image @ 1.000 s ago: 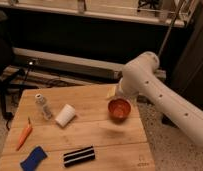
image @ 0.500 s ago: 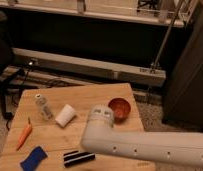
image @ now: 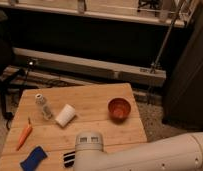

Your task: Place the white sponge in the ceramic bowl

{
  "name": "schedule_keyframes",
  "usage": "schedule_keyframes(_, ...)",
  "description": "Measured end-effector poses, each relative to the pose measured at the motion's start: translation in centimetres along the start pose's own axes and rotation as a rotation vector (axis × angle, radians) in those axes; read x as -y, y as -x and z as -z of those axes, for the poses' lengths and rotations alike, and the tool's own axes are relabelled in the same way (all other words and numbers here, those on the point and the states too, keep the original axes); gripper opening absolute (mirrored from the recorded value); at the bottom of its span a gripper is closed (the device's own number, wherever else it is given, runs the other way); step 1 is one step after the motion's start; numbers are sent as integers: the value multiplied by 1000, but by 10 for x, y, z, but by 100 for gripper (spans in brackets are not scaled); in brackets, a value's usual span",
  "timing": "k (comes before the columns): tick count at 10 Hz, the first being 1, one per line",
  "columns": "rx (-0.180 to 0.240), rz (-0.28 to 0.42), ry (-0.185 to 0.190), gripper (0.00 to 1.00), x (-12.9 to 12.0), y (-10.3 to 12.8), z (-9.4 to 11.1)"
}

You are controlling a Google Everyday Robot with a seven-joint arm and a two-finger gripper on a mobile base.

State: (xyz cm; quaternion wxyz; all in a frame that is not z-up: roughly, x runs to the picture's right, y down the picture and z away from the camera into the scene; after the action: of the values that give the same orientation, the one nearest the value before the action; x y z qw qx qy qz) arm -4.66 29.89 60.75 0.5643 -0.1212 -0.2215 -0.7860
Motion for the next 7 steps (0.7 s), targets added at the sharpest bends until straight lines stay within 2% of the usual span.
schedule_keyframes(2,1,4,-6,80,3,-2,2)
schedule_keyframes(3,-6,26,-26,80,14,-10,9)
schedule_keyframes(5,-23,77,-96,80,53,-40,35)
schedule_keyframes(7,-6,94,-130,80,73,-58,49)
